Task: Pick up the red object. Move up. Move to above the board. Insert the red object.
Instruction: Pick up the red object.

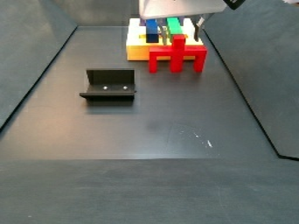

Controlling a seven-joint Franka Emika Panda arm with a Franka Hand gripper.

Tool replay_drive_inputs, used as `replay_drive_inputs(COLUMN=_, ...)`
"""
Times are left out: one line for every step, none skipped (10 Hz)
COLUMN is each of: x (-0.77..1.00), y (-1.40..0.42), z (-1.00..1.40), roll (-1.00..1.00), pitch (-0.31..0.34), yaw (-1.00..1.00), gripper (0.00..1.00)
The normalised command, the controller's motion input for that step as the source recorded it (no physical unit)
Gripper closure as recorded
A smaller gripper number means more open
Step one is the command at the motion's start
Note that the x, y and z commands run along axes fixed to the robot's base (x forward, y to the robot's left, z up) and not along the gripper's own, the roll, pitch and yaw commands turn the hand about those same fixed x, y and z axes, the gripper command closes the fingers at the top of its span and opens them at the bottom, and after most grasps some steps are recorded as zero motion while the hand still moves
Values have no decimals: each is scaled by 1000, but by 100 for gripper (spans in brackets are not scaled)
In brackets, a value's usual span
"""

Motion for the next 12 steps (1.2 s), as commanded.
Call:
replay_drive_inputs(x=0, y=-106, z=0, roll=-79, pitch=-21, yaw=-111, gripper=0)
replay_drive_inputs(x=3, y=-86, z=0, roll=-69, pitch=-21, yaw=-166, gripper=0)
replay_drive_inputs(x=0, y=0, z=-54, roll=-44, pitch=-36, yaw=-260, gripper=0)
replay_drive_inputs(x=0, y=29, z=-51, roll=-64, pitch=-54, yaw=-194, gripper=0)
replay_drive_inputs(x=0, y=111, z=-26, roll=-166, pitch=-94, yaw=-169, gripper=0)
replay_drive_inputs(x=0, y=40, z=-46, roll=-191, pitch=-133, yaw=-214, gripper=0)
replay_drive_inputs(x=-14, y=63, z=-80, roll=-183, pitch=-150, yaw=-111, gripper=0)
replay_drive_inputs(x=-46, y=3, z=-117, roll=-184, pitch=-167, yaw=-46, gripper=0)
replay_drive_inputs(x=-63, y=0, z=-200, roll=-184, pitch=-191, yaw=0, gripper=0)
replay_drive_inputs(x=-9, y=0, z=-203, roll=-174, pitch=-191, yaw=0, gripper=0)
replay_drive_inputs(x=0, y=0, z=-134, roll=-147, pitch=-164, yaw=29, gripper=0)
replay_drive_inputs(x=0, y=0, z=0, roll=-91, pitch=-94, yaw=31, gripper=0)
